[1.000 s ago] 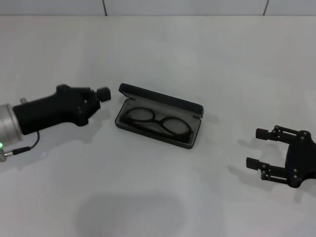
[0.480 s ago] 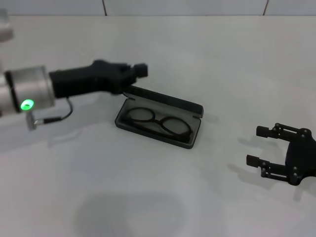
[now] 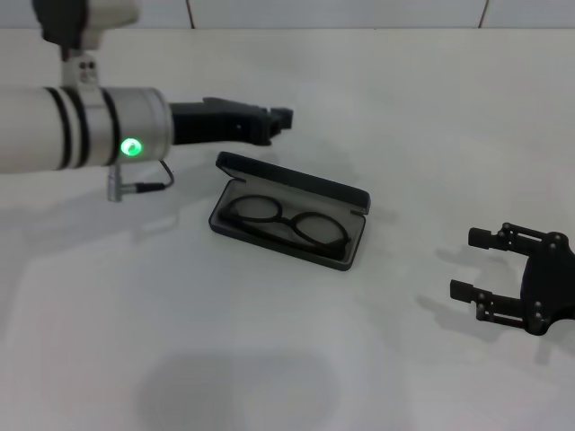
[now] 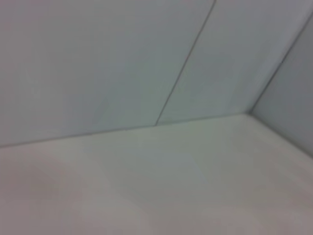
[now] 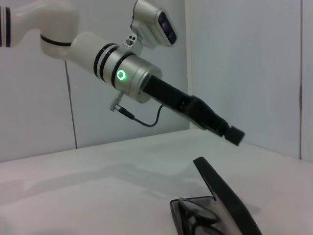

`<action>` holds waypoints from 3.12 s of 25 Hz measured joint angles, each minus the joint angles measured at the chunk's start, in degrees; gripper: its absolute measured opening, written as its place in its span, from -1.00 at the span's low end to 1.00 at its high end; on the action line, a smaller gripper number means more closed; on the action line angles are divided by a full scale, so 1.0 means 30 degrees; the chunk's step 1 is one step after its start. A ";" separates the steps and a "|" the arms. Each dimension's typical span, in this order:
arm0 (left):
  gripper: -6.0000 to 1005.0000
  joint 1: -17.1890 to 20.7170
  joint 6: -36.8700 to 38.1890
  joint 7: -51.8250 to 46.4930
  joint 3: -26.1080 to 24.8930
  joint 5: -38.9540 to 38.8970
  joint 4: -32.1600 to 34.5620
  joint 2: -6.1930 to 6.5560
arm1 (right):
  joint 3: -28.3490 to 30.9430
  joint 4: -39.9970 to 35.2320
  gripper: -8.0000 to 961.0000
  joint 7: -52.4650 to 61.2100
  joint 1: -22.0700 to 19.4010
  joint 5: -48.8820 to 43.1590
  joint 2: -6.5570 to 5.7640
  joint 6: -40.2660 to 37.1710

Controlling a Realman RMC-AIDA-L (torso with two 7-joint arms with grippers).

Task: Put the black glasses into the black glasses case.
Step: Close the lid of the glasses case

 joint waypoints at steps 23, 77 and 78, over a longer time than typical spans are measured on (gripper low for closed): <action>-0.85 0.1285 -0.7066 -0.3266 0.5779 0.0737 0.0442 -0.0026 | 0.0038 0.0047 0.49 -0.0034 0.0021 0.0000 -0.0033 0.0583; -0.84 0.4508 -1.0491 1.2297 0.9296 -1.1915 -0.1656 -0.0054 | 0.0086 0.0001 0.49 0.0202 0.0203 -0.0011 -0.0068 0.0597; -0.84 0.4502 -1.0418 1.2846 0.9331 -1.2419 -0.1848 -0.0051 | 0.0086 0.0000 0.49 0.0218 0.0220 -0.0007 -0.0067 0.0598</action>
